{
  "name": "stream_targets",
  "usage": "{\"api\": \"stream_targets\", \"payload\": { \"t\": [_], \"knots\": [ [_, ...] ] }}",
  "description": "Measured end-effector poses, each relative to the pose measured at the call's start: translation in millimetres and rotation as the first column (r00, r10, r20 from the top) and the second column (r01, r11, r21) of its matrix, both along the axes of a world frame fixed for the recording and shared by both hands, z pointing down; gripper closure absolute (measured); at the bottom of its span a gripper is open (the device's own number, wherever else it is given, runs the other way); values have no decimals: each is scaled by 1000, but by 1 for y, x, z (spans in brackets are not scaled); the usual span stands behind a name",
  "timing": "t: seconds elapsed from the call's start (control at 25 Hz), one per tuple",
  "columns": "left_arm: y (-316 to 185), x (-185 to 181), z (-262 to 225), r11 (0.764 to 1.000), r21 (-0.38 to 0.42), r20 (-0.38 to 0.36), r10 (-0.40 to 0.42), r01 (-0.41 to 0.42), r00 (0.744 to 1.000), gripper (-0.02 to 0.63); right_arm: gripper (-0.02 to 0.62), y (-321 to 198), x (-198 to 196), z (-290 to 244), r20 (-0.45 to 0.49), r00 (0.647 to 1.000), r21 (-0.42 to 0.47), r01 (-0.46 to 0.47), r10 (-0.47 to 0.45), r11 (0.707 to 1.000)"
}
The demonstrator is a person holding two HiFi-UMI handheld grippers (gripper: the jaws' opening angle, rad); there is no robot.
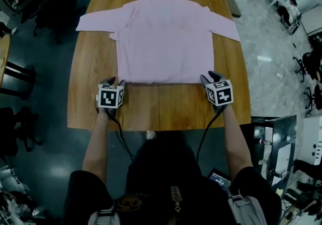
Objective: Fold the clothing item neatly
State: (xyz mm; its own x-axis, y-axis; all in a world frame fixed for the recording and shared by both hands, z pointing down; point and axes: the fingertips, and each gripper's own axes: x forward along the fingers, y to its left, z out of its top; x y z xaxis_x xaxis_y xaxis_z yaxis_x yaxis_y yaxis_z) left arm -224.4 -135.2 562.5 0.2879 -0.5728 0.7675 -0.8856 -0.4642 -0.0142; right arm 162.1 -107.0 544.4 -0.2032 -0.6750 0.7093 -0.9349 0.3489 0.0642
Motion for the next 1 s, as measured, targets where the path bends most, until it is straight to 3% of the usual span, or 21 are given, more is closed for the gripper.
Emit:
{"api": "stream_targets", "payload": {
  "t": [0.28,0.48,0.64,1.0],
  "knots": [
    [6,11,13,1000,12,8,1,-1,1000,430,420,35,25,25,-31,997,-56,-66,65,996],
    [5,16,23,1000,-11,45,-1,1,999,524,420,34,37,47,-36,998,-112,-61,58,992],
    [1,15,22,1000,-14,63,-7,7,998,561,551,26,41,47,-79,997,-131,-16,6,991],
    [-6,-35,20,997,-24,96,-72,75,993,571,563,16,78,41,-132,990,-130,-68,50,989]
  ]
}}
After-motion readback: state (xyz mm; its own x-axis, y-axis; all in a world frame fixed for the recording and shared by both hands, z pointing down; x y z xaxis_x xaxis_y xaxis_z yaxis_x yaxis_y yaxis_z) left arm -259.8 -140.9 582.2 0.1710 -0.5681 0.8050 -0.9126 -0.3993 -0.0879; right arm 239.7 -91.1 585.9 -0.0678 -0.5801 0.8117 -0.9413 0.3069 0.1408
